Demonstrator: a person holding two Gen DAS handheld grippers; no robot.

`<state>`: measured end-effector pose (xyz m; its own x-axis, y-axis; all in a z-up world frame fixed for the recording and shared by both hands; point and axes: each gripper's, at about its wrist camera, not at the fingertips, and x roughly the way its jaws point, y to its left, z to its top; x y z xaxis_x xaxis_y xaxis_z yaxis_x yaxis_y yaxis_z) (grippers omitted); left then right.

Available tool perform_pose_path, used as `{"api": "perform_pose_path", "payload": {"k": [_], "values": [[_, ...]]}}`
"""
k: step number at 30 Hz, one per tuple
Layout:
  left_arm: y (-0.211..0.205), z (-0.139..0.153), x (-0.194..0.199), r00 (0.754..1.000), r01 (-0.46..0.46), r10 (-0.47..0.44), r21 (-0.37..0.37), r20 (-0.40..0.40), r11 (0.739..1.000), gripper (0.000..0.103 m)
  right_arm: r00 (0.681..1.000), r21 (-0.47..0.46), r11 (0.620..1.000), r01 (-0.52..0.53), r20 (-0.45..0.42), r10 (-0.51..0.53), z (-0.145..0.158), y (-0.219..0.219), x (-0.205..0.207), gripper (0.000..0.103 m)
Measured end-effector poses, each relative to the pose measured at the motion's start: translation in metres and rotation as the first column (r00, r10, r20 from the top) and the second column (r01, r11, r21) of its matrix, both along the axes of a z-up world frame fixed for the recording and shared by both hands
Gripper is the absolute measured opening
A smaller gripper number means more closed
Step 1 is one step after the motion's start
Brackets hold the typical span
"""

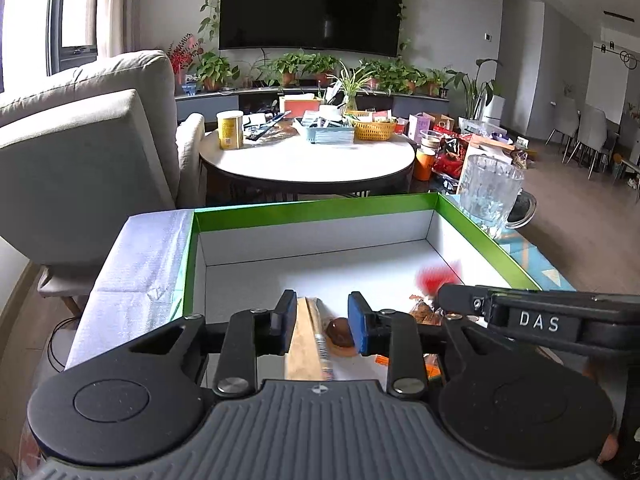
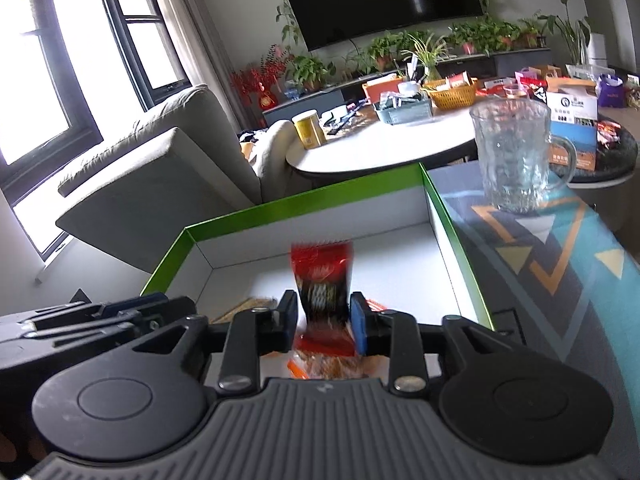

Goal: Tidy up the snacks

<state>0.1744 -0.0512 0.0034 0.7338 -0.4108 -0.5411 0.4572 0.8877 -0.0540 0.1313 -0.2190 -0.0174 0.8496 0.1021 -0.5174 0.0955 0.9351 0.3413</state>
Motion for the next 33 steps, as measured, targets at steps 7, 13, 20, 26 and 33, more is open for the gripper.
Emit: {"api": "perform_pose_path", "payload": {"k": [7, 13, 20, 26, 33], "values": [[0.007, 0.003, -0.010, 1.000, -0.013, 0.013, 0.001, 0.008, 1.000, 0.029, 1.000, 0.012, 1.000, -0.005, 0.007, 0.004, 0.004, 0.001, -0.008, 0.044], [0.015, 0.009, -0.023, 0.999, -0.026, 0.026, -0.004, 0.022, 1.000, 0.030, 1.000, 0.025, 1.000, -0.008, 0.016, 0.008, 0.007, -0.001, -0.019, 0.047], [0.026, 0.013, -0.041, 0.998, -0.041, 0.041, -0.002, 0.038, 0.999, 0.034, 0.999, 0.026, 0.999, -0.030, 0.030, 0.029, 0.010, 0.001, -0.031, 0.051], [0.038, 0.009, -0.059, 0.998, -0.051, 0.051, 0.017, 0.028, 0.999, 0.035, 0.998, 0.016, 0.998, -0.056, 0.037, 0.055, 0.011, 0.004, -0.048, 0.054], [0.053, 0.003, -0.074, 0.997, -0.076, 0.076, 0.037, 0.005, 0.996, 0.035, 0.992, -0.023, 0.992, -0.122, 0.016, 0.123, -0.001, 0.011, -0.075, 0.054]]}}
